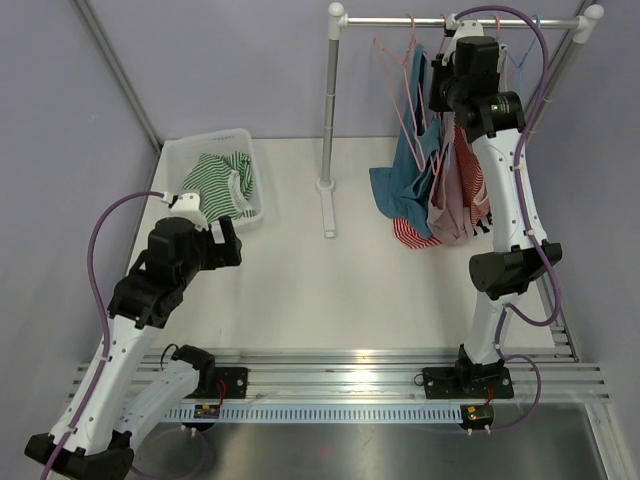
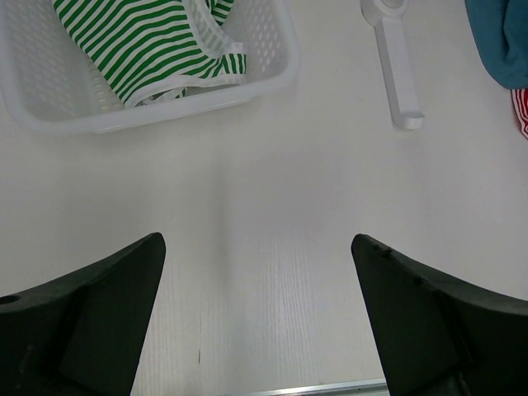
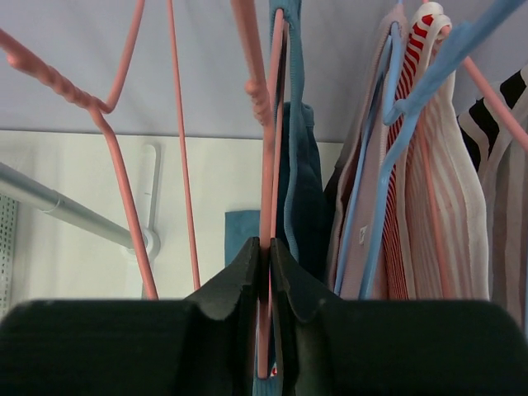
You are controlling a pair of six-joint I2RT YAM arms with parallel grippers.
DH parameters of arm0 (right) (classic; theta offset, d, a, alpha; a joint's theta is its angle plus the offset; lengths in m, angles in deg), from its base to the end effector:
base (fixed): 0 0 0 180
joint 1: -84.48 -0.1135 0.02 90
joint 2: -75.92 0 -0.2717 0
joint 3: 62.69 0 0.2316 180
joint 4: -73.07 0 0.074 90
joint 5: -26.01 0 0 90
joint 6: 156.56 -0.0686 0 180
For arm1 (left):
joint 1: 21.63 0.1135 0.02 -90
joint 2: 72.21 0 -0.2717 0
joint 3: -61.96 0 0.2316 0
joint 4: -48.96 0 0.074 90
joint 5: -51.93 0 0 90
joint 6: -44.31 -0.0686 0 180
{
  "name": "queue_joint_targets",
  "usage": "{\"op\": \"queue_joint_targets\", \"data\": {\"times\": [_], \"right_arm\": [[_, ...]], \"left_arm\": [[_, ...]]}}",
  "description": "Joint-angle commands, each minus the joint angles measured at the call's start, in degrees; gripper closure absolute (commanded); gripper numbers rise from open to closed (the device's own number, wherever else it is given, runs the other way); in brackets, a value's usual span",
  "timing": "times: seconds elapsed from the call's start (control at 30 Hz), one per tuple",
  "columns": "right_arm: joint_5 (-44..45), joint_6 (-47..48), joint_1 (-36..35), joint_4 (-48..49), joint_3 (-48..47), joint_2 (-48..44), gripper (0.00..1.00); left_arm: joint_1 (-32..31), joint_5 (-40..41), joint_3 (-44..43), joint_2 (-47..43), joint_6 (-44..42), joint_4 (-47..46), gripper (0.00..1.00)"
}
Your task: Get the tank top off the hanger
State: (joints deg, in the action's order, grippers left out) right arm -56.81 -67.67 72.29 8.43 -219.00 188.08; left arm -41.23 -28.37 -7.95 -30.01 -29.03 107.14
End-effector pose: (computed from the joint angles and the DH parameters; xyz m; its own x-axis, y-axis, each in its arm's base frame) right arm 0.4140 0.0807 0.4767 -0.3439 -0.0546 -0.9374 -0.0884 0.9958 -0.0256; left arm 0.1413 -0.0380 0.3319 -0.5132 -0.1172 -0.8502 0.0488 0.9850 -0.1652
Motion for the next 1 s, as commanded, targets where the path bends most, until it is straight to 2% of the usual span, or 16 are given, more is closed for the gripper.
{"op": "queue_joint_targets", "data": {"times": [0.0,0.33,0.5,0.97], "right_arm": [[-1.91,0.31,0.32,1.55,-0.56,-1.41,0.84],[-3.23,-0.92,0.32,2.08,3.48,-1.86,0.82],[-3.05,-1.53,0.32,1.90,2.25,-1.94,1.00],[-5.15,-2.85,0.23,1.73,-2.93,-6.86,1.00]], "left_arm": [[-0.09,-1.34,0.23,-0.01,-0.67,-2.90,0.01],[-0.09,-0.29,0.14,-0.71,-0.67,-2.64,0.01],[-0.09,-0.20,0.23,-0.80,-0.76,-2.64,0.01],[-0.09,0.06,0.40,-0.97,-0.58,-2.55,0.01]]}}
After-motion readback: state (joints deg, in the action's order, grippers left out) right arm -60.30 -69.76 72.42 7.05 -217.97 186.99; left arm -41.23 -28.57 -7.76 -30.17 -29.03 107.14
